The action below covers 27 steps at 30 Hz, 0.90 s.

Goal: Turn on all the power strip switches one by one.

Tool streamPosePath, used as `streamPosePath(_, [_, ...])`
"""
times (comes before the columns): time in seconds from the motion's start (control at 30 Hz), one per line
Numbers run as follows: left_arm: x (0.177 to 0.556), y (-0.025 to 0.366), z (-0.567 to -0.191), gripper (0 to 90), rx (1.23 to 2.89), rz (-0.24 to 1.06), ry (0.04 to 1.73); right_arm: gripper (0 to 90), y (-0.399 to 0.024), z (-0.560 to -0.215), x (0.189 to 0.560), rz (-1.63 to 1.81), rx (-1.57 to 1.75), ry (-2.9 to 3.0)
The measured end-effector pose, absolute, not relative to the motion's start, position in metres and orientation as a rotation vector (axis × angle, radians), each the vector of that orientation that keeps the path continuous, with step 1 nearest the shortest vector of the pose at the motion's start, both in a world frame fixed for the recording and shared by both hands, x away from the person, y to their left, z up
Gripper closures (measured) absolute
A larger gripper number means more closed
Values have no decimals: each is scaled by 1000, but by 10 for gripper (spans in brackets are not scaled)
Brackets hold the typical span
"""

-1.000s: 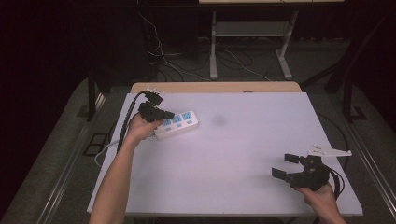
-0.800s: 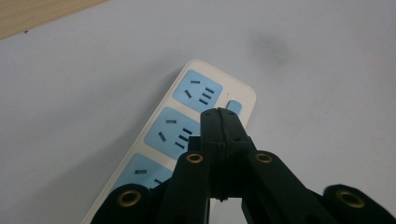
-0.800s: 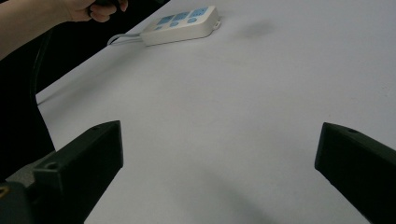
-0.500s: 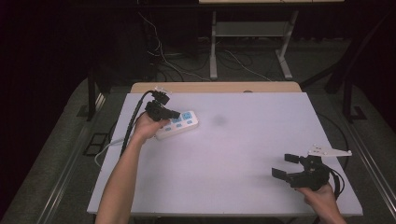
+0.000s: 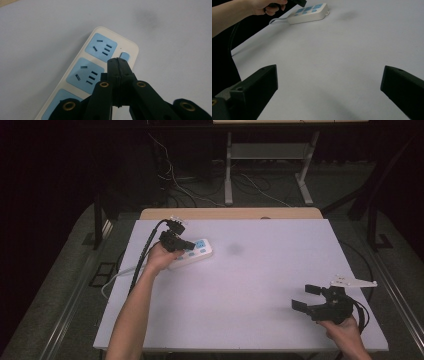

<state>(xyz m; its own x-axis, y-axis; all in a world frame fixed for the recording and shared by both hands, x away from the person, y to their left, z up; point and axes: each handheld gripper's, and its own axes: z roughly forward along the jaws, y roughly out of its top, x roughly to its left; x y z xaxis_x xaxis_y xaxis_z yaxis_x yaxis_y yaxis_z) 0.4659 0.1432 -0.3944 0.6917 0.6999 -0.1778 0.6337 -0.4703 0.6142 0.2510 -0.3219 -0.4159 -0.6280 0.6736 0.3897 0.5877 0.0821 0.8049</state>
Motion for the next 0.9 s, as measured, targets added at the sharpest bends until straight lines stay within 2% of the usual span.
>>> streamPosePath(0.9, [464,142,-405,896,2276,102,1034,9,-322,-416,251,1599,1312,2258])
